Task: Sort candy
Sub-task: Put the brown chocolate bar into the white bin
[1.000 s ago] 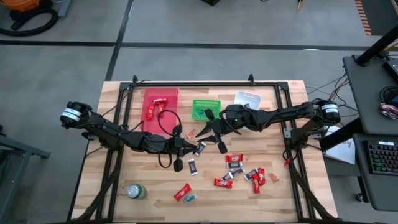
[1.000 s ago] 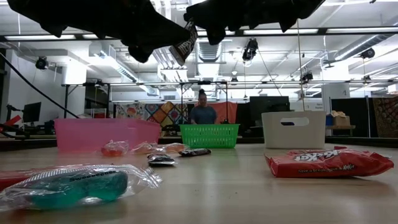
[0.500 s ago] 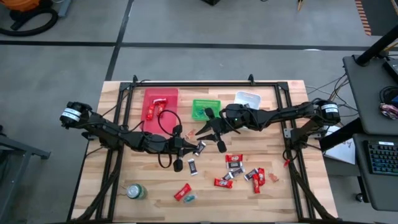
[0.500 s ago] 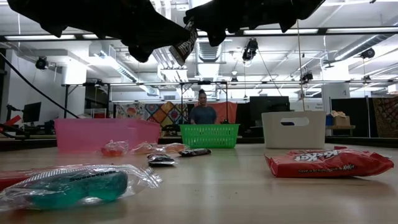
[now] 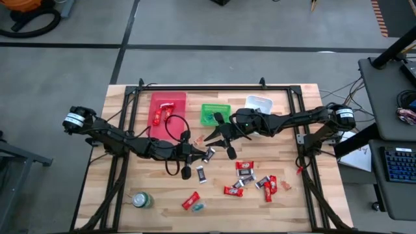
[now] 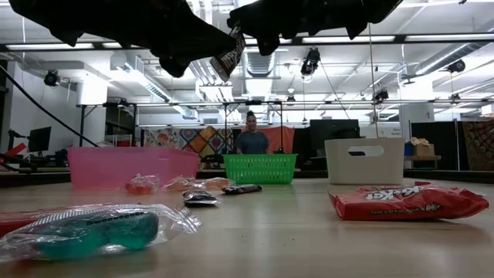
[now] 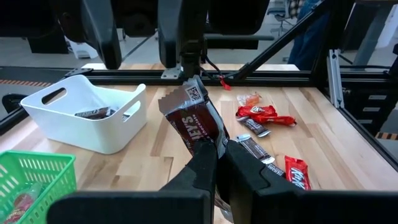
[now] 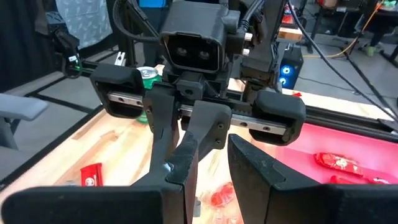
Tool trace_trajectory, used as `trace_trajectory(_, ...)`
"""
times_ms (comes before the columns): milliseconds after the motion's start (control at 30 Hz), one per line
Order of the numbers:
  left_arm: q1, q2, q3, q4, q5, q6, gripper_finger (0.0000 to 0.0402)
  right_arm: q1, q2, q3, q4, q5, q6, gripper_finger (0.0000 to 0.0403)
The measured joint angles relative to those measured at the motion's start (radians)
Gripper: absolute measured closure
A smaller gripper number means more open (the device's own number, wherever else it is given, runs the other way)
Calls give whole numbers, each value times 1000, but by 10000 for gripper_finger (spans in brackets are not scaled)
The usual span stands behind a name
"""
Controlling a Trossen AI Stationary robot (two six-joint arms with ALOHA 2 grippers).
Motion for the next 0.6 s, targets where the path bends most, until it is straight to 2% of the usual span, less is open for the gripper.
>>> trace_trajectory(600,0,0,0,0,0,19,400,0,0,1,-40,0,17,321)
